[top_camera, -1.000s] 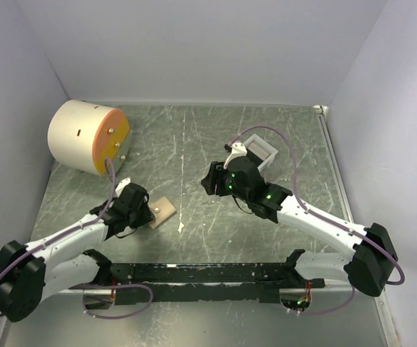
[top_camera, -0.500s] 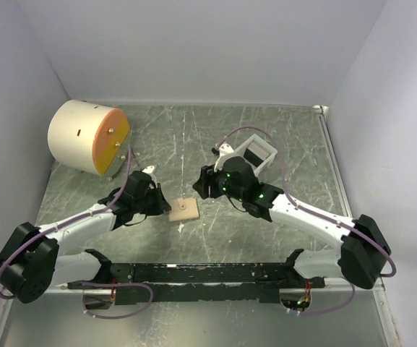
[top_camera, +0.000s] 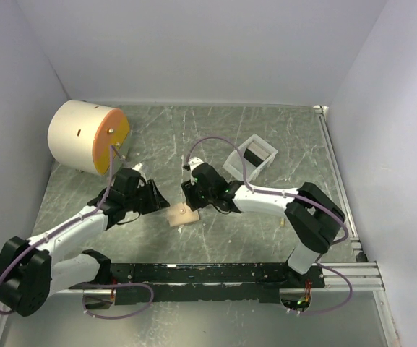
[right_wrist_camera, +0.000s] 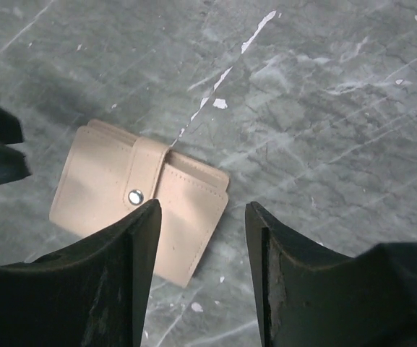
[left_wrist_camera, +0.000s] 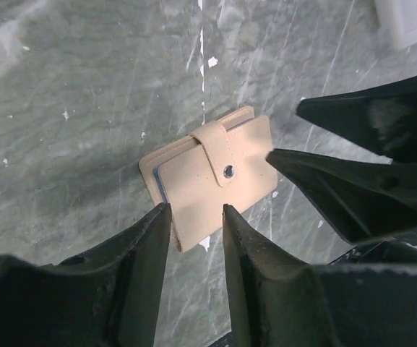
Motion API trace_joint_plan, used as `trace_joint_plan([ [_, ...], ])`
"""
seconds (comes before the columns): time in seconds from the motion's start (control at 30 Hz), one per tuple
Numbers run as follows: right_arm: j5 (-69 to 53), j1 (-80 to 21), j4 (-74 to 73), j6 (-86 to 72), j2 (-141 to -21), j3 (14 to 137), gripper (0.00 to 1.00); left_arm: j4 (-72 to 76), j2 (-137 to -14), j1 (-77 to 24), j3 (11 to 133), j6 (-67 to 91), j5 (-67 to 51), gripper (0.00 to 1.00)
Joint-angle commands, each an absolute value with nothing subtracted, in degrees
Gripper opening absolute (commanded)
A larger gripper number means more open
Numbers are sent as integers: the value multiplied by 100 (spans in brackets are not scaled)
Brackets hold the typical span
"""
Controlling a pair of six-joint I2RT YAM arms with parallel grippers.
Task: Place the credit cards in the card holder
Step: Move the card holder to the center of the board, then adjust the card holder at the center of the board.
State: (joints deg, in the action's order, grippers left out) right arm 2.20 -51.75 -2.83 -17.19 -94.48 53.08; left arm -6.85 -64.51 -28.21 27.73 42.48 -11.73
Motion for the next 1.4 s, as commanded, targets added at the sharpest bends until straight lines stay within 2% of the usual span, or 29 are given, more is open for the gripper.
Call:
trace_joint_plan([
  [0.0,366,-5177,89,-1937,-9602,5441,50,-1134,-6206,-2700,2977,4676,-1518,45],
  [0.3,511,-5173,563,-2063,-10050,5458,47,-357,-6536,-2704,2351,4883,-2597,23],
  [0.47,731,-5170,347,-2057,-10130,5451,47,85,-6529,-2705,2065,5007,-2749,23],
  [0.57,729,-5171,289,-2086,-9994,5248,46,-40,-6705,-2700,2180,4881,-2388,22],
  [0.67,546,-5182,201,-2183,-9786,5003,45,-330,-6906,-2670,2439,4706,-2026,22],
  [0.87,394,-5284,-33,-2643,-9315,4511,45,-312,-6822,-2588,2703,4656,-2070,26],
  [1.0,-200,-5388,73,-3004,-8996,4303,45,-783,-6714,-2575,2934,4548,-1993,27],
  [1.1,-503,-5469,-271,-2988,-9016,4554,44,-883,-6569,-2575,2884,4551,-2184,28],
  [1.23,-28,-5626,-956,-2566,-9150,5139,43,-736,-6390,-2575,2598,4746,-2424,28],
  [1.37,249,-5711,-1013,-2101,-9236,5426,43,-331,-6542,-2532,2390,4919,-2593,24],
])
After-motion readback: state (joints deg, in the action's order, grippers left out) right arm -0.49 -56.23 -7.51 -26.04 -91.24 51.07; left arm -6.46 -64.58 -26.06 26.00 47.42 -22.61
